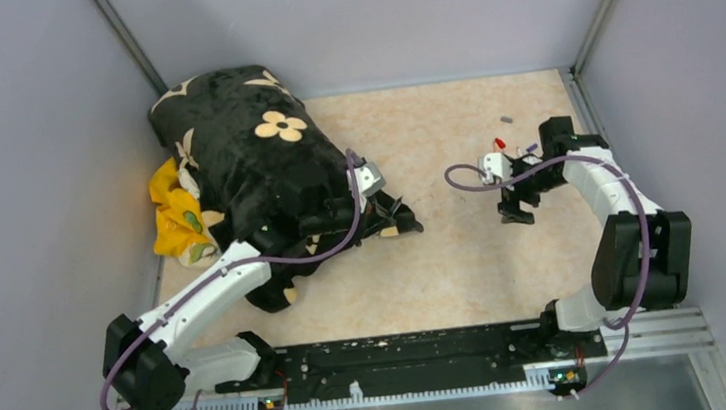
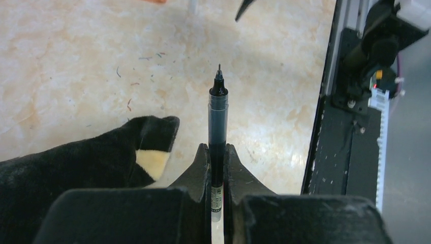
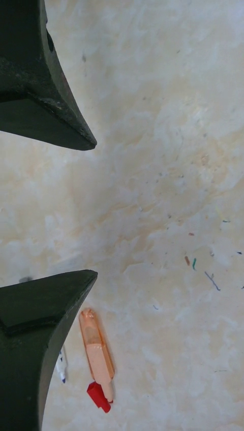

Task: Insert the pens into the pen caps
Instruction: Insert the pen cap onto the pen.

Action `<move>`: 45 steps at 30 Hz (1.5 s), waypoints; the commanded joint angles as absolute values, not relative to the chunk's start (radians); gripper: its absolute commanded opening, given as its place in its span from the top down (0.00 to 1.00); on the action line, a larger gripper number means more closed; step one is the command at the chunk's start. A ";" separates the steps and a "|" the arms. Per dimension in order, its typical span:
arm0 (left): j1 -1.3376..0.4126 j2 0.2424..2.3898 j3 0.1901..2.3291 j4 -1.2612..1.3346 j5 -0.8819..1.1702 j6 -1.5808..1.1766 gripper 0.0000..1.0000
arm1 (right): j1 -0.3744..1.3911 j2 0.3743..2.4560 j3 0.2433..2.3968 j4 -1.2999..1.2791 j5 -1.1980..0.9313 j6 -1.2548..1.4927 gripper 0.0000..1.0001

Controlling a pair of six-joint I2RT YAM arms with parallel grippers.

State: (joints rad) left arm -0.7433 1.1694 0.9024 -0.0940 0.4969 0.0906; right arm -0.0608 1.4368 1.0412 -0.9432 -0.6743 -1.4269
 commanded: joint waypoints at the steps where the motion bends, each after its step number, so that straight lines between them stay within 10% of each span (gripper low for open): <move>1: -0.739 1.161 0.902 -0.306 0.542 0.243 1.00 | -0.064 1.534 1.153 -1.035 -0.543 -1.658 0.18; 45: -0.738 1.116 0.809 -0.270 0.403 0.268 1.00 | -0.075 1.986 1.344 -1.007 -0.240 -1.706 0.81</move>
State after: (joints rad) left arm -0.7433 1.1252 0.8200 -0.2707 0.4072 0.2489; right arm -0.0639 1.9846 1.4174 -1.0531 -0.2596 -1.7035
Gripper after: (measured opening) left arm 0.048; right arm 0.197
